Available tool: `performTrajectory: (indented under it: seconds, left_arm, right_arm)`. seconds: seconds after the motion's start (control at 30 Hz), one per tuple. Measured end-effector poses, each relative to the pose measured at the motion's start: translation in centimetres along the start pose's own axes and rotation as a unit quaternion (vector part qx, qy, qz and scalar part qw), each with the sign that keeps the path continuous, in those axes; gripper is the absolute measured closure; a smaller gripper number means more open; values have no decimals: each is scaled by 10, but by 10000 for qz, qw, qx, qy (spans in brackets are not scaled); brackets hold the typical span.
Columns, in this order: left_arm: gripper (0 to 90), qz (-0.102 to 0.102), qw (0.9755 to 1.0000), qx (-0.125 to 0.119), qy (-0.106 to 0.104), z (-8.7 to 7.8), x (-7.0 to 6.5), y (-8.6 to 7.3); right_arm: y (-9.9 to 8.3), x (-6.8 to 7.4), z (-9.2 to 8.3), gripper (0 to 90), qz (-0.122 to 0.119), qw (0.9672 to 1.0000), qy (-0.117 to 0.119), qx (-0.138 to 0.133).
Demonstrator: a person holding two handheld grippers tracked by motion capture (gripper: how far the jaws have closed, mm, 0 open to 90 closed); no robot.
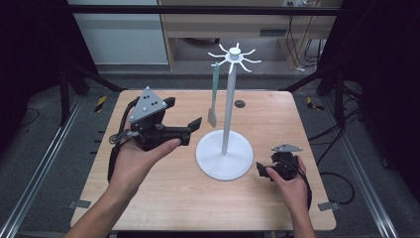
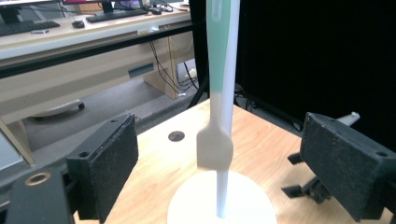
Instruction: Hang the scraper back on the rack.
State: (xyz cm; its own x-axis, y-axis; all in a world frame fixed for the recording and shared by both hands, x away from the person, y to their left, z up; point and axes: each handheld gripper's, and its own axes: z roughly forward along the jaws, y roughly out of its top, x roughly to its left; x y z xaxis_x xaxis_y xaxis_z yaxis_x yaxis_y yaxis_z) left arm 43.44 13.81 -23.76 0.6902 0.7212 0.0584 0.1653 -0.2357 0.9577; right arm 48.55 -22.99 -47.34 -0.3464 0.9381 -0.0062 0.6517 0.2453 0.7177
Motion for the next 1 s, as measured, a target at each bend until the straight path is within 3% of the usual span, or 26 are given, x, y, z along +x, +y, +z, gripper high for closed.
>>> performTrajectory:
  seconds: [0.33,0.53,1.0]
  left_arm:
    - [71,17,9994,344,62,-13,4,-41]
    - [44,50,9979,631,170,-16,15,-65]
    - [41,46,9945,983,348,-16,31,-115]
  right_arm:
    - [0,0,0,81,5,10000,-5,14]
    - [0,1,0,80,-34,10000,-1,18]
    - [-1,0,0,80,-15,10000,-15,24]
